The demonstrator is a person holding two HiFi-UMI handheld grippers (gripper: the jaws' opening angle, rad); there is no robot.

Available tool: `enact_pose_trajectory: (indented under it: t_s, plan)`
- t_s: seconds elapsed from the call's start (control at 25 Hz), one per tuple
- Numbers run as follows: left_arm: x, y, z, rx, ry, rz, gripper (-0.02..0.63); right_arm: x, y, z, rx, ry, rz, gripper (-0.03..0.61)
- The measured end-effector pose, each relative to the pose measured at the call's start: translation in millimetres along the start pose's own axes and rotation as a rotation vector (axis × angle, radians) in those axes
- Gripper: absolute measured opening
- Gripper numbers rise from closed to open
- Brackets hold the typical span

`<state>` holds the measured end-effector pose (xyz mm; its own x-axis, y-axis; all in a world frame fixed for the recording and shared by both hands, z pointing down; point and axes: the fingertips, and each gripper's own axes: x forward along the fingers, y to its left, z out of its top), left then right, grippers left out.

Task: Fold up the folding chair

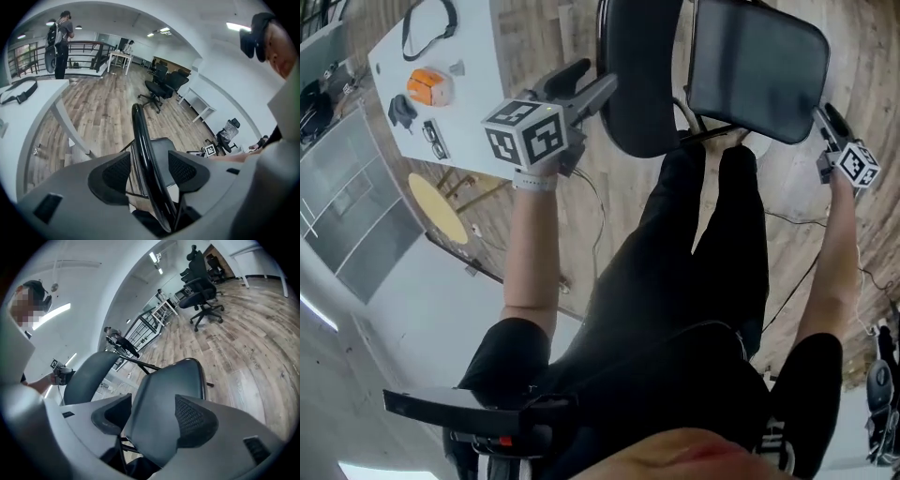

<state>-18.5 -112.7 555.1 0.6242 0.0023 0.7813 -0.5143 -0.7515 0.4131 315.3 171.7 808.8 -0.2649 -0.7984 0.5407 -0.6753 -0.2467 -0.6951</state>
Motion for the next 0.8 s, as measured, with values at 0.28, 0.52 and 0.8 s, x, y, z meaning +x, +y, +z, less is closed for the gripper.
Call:
enact_pose_trajectory:
  t_s: [0.28, 0.52, 0.8]
  plan:
    - [24.5, 1.3, -7.0, -0.067, 0.053, -0.031, 0.236, 26.4, -91.1, -36.0, 0.156, 0.089, 0.046, 0.319]
    - [46.7, -6.0, -19.5, -0.075, 0.146, -0.061, 0.236, 55.7, -116.7, -55.6, 0.214, 0.221, 0.079, 0.333]
    - [65.9, -5.1, -22.6, -0.087, 0.195, -0.042, 0.236, 81.5, -109.5, -52.5, 0.299, 0.248, 0.236, 0.333]
